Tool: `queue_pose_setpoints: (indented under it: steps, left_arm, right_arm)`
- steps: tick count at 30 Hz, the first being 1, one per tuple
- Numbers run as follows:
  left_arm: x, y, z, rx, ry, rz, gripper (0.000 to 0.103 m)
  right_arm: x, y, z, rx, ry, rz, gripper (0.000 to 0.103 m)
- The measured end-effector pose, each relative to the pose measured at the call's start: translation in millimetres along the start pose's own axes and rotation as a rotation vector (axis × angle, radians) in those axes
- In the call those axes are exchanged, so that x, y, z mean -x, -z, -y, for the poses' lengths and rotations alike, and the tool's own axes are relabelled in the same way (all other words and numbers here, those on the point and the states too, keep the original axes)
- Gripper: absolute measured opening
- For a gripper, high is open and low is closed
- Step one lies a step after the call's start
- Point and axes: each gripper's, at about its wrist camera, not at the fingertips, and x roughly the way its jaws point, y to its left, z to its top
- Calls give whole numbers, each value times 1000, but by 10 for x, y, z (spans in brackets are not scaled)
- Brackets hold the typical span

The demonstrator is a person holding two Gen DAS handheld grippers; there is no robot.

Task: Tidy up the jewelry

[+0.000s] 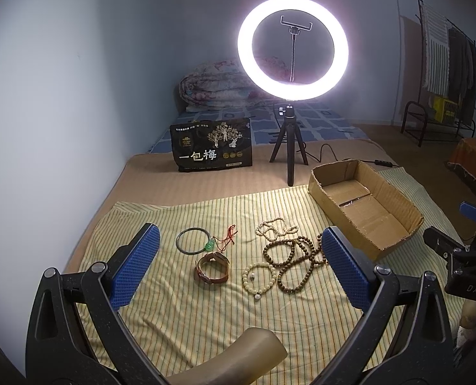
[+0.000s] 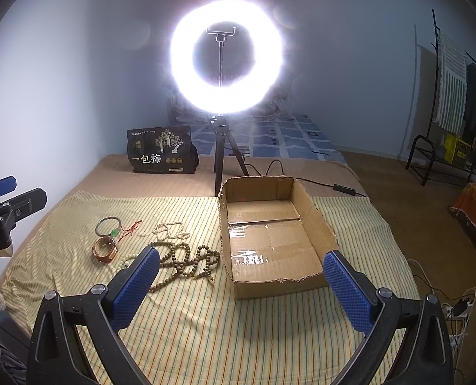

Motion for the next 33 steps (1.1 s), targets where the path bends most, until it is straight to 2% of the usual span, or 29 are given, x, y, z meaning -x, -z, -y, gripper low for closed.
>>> queue_pose_setpoints:
  steps: [33]
  left_arm:
    - [-26,80,-17,-5,-10,-6,102]
  right_arm:
    - [-7,-8,-14,3,-5,-4,103]
